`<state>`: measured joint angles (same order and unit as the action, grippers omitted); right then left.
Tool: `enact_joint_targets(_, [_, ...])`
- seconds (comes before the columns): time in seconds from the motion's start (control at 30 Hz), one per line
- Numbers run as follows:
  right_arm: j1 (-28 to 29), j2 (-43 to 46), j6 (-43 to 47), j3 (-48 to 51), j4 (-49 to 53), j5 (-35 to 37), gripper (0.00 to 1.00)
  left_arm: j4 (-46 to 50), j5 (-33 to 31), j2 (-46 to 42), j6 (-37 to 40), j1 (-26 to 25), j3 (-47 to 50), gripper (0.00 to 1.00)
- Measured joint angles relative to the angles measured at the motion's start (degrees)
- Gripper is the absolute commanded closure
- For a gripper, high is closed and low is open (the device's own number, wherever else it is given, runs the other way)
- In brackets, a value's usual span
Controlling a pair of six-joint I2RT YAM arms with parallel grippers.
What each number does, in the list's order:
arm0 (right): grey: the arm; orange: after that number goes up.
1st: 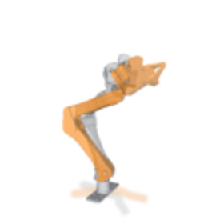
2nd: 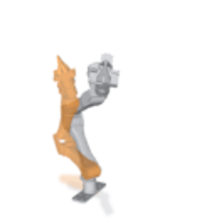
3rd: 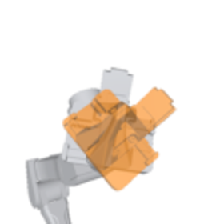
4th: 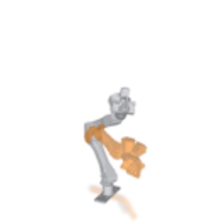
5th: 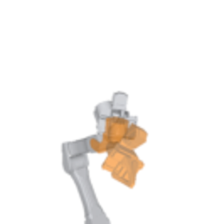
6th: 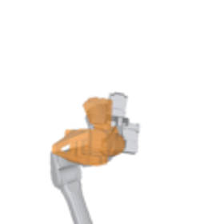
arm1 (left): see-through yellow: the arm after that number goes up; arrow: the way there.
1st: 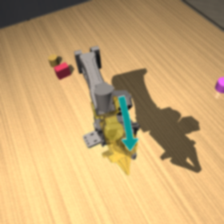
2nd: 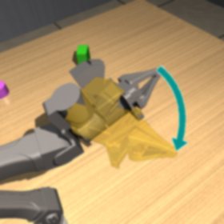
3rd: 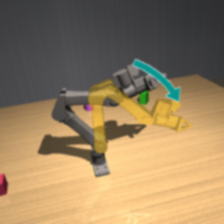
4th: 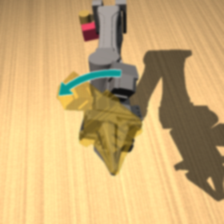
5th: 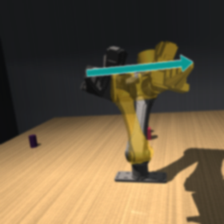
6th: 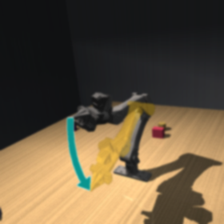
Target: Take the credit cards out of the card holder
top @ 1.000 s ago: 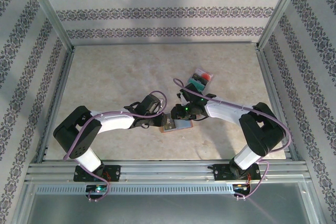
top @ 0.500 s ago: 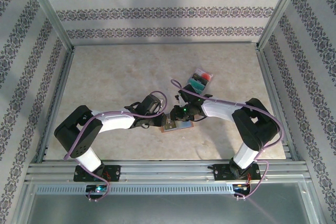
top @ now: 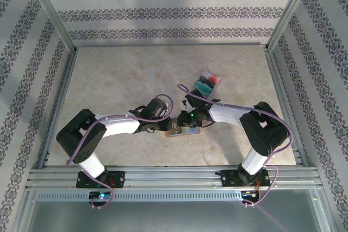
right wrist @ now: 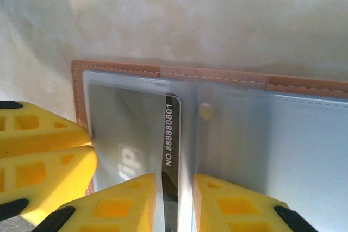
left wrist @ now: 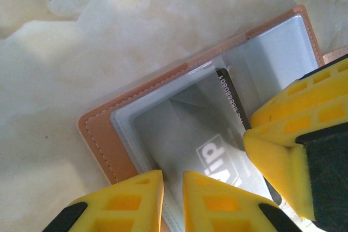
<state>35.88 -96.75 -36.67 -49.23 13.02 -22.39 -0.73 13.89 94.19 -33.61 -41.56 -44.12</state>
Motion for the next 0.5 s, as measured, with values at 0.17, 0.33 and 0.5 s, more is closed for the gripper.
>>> enact_joint_targets(0.17, [0.0, 0.0, -0.7, 0.5, -0.9, -0.3, 0.74, 0.0, 0.0, 0.0, 0.0, 0.0, 0.0, 0.81])
enact_joint_targets(0.33, [-0.2, 0.3, -1.8, 2.0, -4.0, -2.3, 0.76, 0.0, -0.5, 0.0, 0.0, 0.0, 0.0, 0.81])
enact_joint_targets(0.5, [-0.6, 1.2, -3.3, 3.9, -7.2, -4.6, 0.77, 0.0, -0.9, 0.0, 0.0, 0.0, 0.0, 0.81])
